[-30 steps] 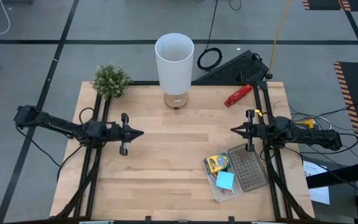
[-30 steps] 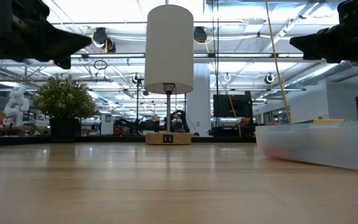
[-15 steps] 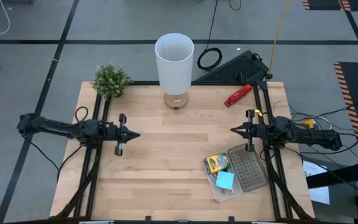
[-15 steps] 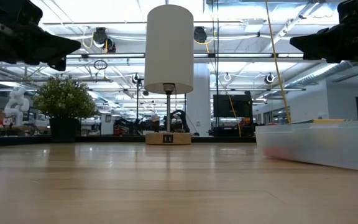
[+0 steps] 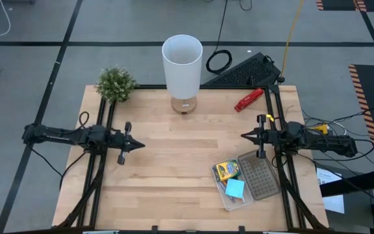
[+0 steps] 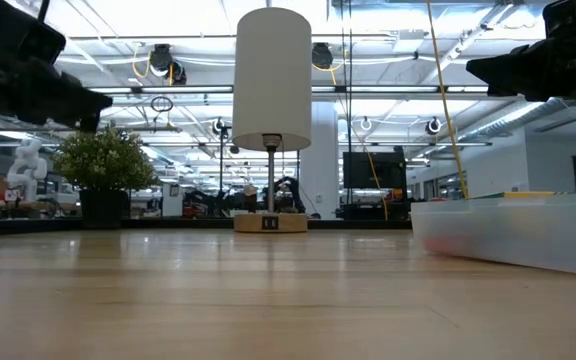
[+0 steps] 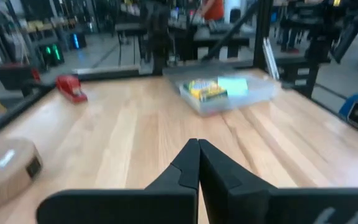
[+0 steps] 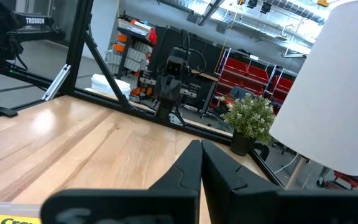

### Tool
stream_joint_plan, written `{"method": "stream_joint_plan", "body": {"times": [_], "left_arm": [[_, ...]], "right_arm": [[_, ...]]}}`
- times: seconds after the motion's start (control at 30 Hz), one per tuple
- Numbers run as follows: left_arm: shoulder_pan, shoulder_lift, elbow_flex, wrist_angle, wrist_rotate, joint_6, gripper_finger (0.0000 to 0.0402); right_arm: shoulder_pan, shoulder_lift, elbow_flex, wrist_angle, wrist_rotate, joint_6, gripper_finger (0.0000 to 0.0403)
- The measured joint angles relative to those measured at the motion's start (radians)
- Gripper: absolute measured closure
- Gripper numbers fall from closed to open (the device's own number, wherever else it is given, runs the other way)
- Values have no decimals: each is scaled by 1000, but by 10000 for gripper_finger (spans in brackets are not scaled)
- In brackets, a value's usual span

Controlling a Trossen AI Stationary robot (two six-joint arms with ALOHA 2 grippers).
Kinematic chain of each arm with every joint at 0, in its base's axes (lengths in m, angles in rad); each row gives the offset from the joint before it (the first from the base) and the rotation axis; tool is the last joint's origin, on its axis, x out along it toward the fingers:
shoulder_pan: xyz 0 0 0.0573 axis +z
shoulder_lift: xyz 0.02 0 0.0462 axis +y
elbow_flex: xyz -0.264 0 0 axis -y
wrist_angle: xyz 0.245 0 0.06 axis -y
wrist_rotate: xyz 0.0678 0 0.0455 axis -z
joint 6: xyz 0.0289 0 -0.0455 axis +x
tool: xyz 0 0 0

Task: Pack school essentials
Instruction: Return to Home Position

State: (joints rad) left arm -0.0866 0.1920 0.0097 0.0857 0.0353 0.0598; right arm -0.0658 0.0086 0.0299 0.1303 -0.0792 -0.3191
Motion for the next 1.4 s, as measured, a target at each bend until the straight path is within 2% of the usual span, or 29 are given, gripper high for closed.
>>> {"method": "stream_joint_plan", "body": {"times": [0.1, 0.2, 0.5, 0.83, 1.07, 1.2, 1.4], "left_arm": [[0, -13, 0, -68, 0, -10, 399], [0, -34, 0, -68, 17, -17, 398], [45, -189, 0, -68, 15, 41, 399], [101, -190, 1, -60, 18, 43, 398], [97, -187, 1, -66, 36, 23, 399], [91, -186, 1, -66, 33, -34, 386], [91, -186, 1, -66, 18, -36, 364]], "right_arm": [[0, 0, 0, 0, 0, 0, 403], [0, 0, 0, 0, 0, 0, 403], [0, 0, 0, 0, 0, 0, 403], [0, 0, 0, 0, 0, 0, 403], [0, 0, 0, 0, 0, 0, 403], [0, 0, 0, 0, 0, 0, 403], [0, 0, 0, 0, 0, 0, 403]]}}
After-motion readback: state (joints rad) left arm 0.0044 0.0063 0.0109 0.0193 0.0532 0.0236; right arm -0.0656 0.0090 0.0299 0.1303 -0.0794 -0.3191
